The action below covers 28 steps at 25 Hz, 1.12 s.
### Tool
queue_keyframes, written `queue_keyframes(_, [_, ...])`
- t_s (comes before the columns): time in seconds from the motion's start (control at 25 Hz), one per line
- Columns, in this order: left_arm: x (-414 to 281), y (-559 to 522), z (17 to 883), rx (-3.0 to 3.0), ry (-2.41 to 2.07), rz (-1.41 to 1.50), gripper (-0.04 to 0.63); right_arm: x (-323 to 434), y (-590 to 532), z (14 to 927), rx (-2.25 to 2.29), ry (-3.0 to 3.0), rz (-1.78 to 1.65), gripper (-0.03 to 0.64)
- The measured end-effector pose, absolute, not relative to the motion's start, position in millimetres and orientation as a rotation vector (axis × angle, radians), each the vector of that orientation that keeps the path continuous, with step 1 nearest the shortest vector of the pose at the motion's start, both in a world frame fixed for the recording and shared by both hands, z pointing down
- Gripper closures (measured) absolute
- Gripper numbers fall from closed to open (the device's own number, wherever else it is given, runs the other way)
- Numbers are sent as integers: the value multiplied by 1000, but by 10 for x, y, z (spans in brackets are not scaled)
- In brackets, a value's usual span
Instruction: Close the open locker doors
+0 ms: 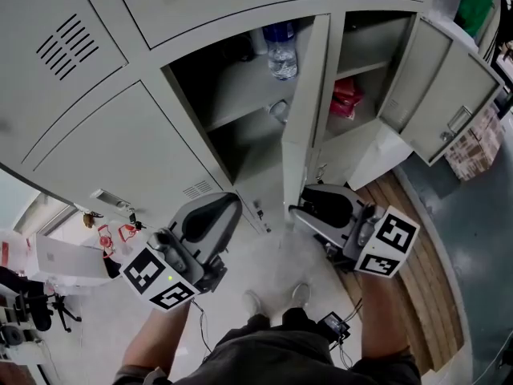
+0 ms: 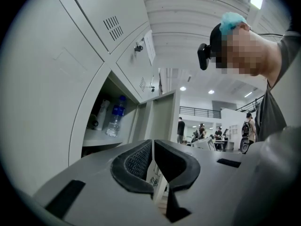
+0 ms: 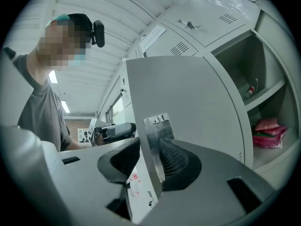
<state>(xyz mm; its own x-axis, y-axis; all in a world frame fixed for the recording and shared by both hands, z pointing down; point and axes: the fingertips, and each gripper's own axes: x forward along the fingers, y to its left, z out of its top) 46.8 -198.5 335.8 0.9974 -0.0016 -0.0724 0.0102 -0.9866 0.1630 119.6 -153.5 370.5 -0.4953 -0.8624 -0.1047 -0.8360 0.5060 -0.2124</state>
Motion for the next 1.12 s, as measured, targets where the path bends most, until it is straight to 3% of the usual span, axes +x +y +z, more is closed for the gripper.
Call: queue_keyframes(1.12, [-7, -2444, 3331, 2963, -131, -149, 584, 852, -2181, 3699, -1449, 2607, -207, 492])
